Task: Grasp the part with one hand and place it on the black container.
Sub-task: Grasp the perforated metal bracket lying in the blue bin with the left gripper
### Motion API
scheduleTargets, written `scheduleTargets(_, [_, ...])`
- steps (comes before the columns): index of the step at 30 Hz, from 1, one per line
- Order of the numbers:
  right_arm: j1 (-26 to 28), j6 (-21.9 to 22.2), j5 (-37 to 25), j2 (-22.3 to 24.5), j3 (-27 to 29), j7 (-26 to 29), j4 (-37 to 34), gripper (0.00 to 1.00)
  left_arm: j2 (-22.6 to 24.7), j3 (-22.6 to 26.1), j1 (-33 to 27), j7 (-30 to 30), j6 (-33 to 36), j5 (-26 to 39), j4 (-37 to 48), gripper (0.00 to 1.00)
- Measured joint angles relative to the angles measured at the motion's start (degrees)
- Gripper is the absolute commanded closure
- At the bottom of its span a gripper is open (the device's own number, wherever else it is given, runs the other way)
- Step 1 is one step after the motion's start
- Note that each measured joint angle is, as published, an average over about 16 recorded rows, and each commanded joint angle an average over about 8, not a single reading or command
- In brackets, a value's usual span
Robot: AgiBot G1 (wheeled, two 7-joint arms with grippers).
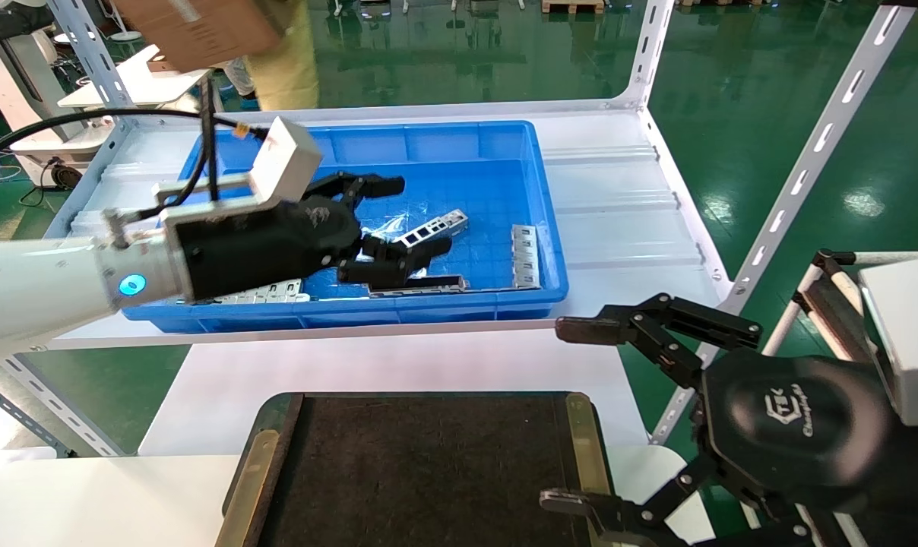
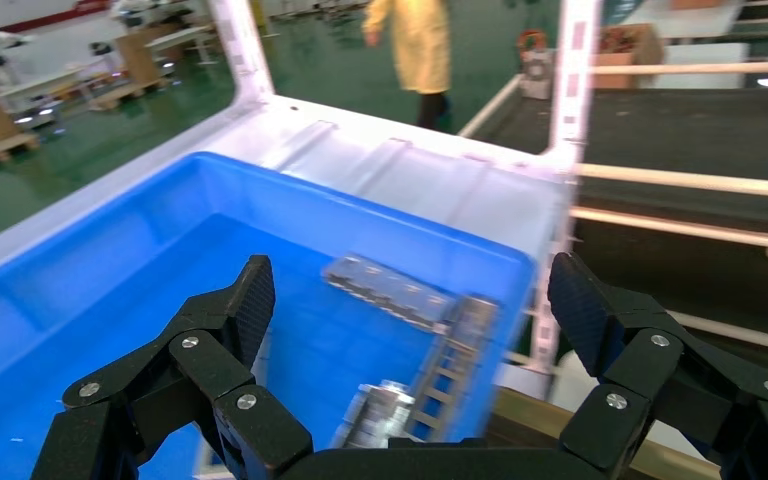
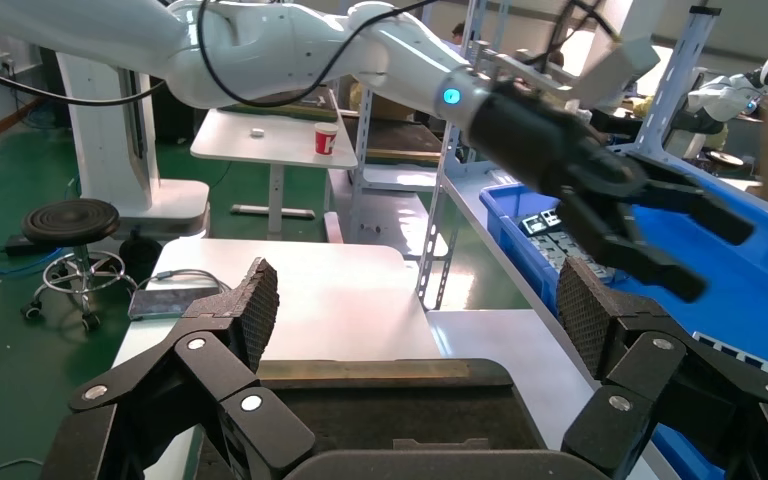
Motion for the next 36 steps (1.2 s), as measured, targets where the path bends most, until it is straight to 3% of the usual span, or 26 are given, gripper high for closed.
scheduleTargets(15, [0.01, 0.03, 0.04, 0.03, -0.06, -0.03, 0.0, 0.0, 11.75, 3.21, -8.54, 7.48, -11.19, 7.2, 22.47, 0.0])
scheduleTargets(27, [0.02, 0.05, 0.08, 0.05, -0.11, -0.06, 0.0, 0.0, 16.6, 3.91, -10.93, 11.45, -16.67, 8.54, 33.51, 0.0])
scheduleTargets(28, [0.02, 0.05, 0.08, 0.05, -0.11, -0.06, 0.0, 0.0, 16.81, 3.91, -10.97, 11.61, -17.02, 8.51, 33.97, 0.06])
scheduleTargets(29, [0.03, 0.05, 0.08, 0.05, -0.12, -0.06, 0.0, 0.06, 17.0, 3.9, -10.98, 11.75, -17.34, 8.47, 34.37, 0.18])
scheduleTargets(35, [0.03, 0.06, 0.1, 0.06, -0.14, -0.07, 0.0, 0.81, 17.78, 3.93, -10.76, 11.93, -18.99, 8.13, 35.69, 0.93])
scheduleTargets(36, [0.03, 0.06, 0.1, 0.06, -0.15, -0.07, 0.0, 0.93, 17.86, 3.95, -10.68, 11.87, -19.23, 8.07, 35.76, 0.99])
